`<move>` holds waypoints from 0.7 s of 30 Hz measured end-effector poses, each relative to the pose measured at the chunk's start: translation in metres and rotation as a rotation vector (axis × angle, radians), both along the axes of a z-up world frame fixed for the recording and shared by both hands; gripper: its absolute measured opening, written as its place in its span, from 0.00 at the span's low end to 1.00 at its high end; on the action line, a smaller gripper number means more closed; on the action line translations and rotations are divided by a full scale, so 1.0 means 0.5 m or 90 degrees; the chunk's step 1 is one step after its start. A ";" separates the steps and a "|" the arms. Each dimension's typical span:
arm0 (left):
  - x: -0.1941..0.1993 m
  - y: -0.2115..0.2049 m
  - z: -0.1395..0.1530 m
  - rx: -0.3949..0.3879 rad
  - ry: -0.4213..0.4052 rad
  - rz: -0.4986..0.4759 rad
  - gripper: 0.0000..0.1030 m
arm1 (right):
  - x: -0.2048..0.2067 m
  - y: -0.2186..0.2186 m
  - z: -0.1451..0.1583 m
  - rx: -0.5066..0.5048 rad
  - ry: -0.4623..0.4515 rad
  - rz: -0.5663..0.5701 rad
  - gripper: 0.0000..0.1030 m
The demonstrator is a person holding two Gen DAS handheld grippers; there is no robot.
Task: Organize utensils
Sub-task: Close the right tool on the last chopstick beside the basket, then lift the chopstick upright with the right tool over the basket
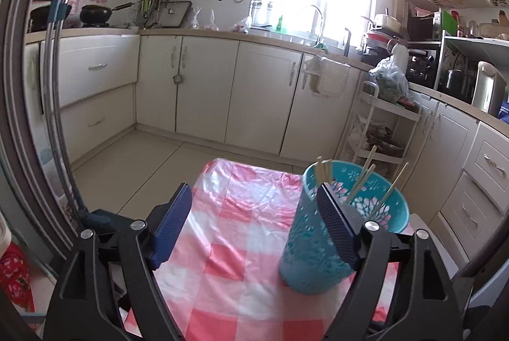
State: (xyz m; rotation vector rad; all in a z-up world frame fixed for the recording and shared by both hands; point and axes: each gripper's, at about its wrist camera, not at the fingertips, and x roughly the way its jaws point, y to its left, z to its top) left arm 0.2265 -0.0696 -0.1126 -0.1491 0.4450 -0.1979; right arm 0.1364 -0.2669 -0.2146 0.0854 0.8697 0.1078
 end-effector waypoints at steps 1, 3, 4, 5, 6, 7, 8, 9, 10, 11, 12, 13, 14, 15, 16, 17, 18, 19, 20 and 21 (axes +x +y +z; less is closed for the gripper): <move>-0.002 0.009 -0.013 -0.002 0.014 0.004 0.77 | -0.001 0.003 0.001 -0.011 -0.002 0.005 0.07; -0.005 0.025 -0.041 -0.003 0.045 0.010 0.77 | -0.003 0.001 0.003 -0.018 0.005 0.008 0.06; -0.007 0.032 -0.057 -0.003 0.061 0.010 0.77 | -0.007 -0.004 0.008 -0.010 0.005 0.005 0.05; -0.011 0.036 -0.070 -0.002 0.073 0.009 0.77 | -0.015 -0.011 0.019 0.006 -0.005 0.004 0.05; -0.016 0.040 -0.082 0.000 0.081 0.009 0.77 | -0.023 -0.017 0.034 0.025 -0.017 0.005 0.05; -0.020 0.043 -0.093 0.002 0.088 0.008 0.77 | -0.033 -0.024 0.052 0.046 -0.033 0.006 0.05; -0.023 0.045 -0.103 0.003 0.096 0.006 0.78 | -0.043 -0.031 0.076 0.071 -0.053 0.009 0.05; -0.025 0.046 -0.112 0.005 0.103 0.004 0.78 | -0.052 -0.039 0.103 0.098 -0.076 0.013 0.06; -0.026 0.048 -0.122 0.007 0.109 0.004 0.78 | -0.058 -0.043 0.128 0.112 -0.095 0.015 0.05; -0.028 0.049 -0.130 0.008 0.115 0.003 0.78 | -0.063 -0.048 0.160 0.125 -0.121 0.018 0.06; -0.027 0.050 -0.136 0.008 0.122 0.003 0.78 | -0.066 -0.053 0.187 0.140 -0.143 0.021 0.05; -0.028 0.051 -0.142 0.007 0.126 0.003 0.78 | -0.065 -0.056 0.215 0.156 -0.165 0.022 0.05; -0.029 0.052 -0.146 0.006 0.128 0.004 0.78 | -0.063 -0.059 0.248 0.171 -0.191 0.022 0.05; -0.030 0.052 -0.147 0.006 0.127 0.004 0.78 | -0.058 -0.062 0.275 0.185 -0.213 0.023 0.05; -0.031 0.052 -0.148 0.008 0.125 0.003 0.78 | -0.052 -0.065 0.305 0.198 -0.238 0.025 0.05; -0.031 0.051 -0.149 0.010 0.123 0.003 0.79 | -0.043 -0.067 0.332 0.206 -0.264 0.026 0.05; -0.032 0.049 -0.151 0.012 0.120 0.001 0.79 | -0.033 -0.068 0.355 0.210 -0.286 0.025 0.05; -0.031 0.044 -0.151 0.014 0.119 0.000 0.79 | -0.020 -0.068 0.376 0.212 -0.307 0.024 0.05; -0.031 0.041 -0.154 0.016 0.119 -0.002 0.79 | -0.002 -0.066 0.395 0.215 -0.328 0.021 0.05; -0.031 0.036 -0.156 0.017 0.121 -0.003 0.80 | 0.014 -0.064 0.410 0.215 -0.346 0.016 0.06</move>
